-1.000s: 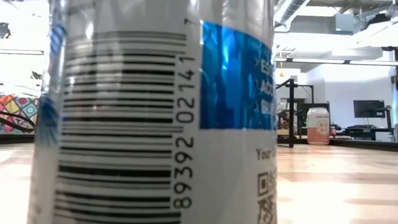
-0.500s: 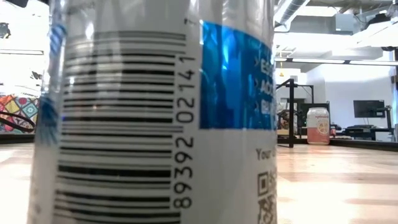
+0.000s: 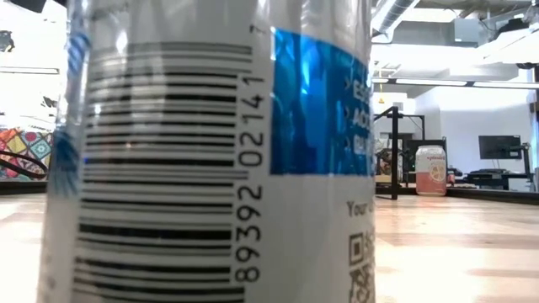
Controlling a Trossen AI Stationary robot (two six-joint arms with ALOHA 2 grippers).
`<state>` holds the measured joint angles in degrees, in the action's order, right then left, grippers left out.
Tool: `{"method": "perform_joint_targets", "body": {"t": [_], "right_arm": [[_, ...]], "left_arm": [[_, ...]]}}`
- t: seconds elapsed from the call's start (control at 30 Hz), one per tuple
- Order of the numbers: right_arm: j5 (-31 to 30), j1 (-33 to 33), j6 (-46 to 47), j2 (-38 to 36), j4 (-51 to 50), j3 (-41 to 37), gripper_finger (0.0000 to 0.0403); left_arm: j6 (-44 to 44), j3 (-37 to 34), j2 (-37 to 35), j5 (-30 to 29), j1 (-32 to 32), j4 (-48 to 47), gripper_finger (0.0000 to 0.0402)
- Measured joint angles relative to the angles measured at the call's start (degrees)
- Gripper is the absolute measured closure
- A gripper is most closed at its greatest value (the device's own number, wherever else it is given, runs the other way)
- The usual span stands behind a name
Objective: Place canned beverage on shelf
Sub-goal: Put the top white blue soda can on the shelf aligned with the other white blue soda can
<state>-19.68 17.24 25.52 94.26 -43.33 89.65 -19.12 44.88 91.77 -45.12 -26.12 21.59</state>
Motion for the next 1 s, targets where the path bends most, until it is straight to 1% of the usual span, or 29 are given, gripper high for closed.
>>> {"method": "perform_joint_targets", "body": {"t": [0.07,0.1,0.17,0.23,0.3,0.4,0.47,0.63,0.77,0.9,1.0], "right_arm": [[0.0,0.4,0.1,0.0,0.0,0.0,0.0019],[0.0,0.6,0.1,0.0,0.0,0.0,0.0019],[0.0,1.3,0.2,0.0,-0.1,0.0,0.0019],[0.0,1.9,1.3,0.0,-0.7,0.0,0.0019],[0.0,2.8,3.3,-0.3,-2.6,0.0,0.0019],[-0.1,4.2,7.0,-0.4,-5.2,0.0,0.0019],[-0.7,5.5,9.3,-0.4,-7.0,0.0,0.0019],[-2.2,7.8,13.1,-0.4,-8.3,0.0,0.0019],[-3.0,8.5,13.6,-0.4,-8.4,0.0,0.0019],[-3.0,7.8,13.6,-0.4,-8.4,0.0,0.0019],[-3.0,6.9,13.6,-0.4,-8.4,0.0,0.0019]], "left_arm": [[3.7,0.0,0.0,2.1,0.2,1.5,0.0163],[7.3,0.0,0.0,4.0,0.5,2.7,0.0163],[15.2,0.3,0.0,10.1,1.3,5.3,0.0163],[21.9,1.6,0.2,17.8,2.5,6.8,0.0163],[26.1,3.7,0.2,27.1,4.3,7.3,0.0163],[28.7,5.2,0.1,41.7,8.1,7.8,0.0163],[30.5,5.6,0.3,47.9,10.5,6.8,0.0163],[34.3,7.4,0.2,56.0,14.9,5.4,0.0163],[35.0,7.2,0.3,57.1,17.6,-0.9,0.0163],[35.9,7.3,0.3,61.4,19.8,-1.8,0.0163],[35.2,7.3,0.1,61.8,20.8,-5.6,0.0163]]}}
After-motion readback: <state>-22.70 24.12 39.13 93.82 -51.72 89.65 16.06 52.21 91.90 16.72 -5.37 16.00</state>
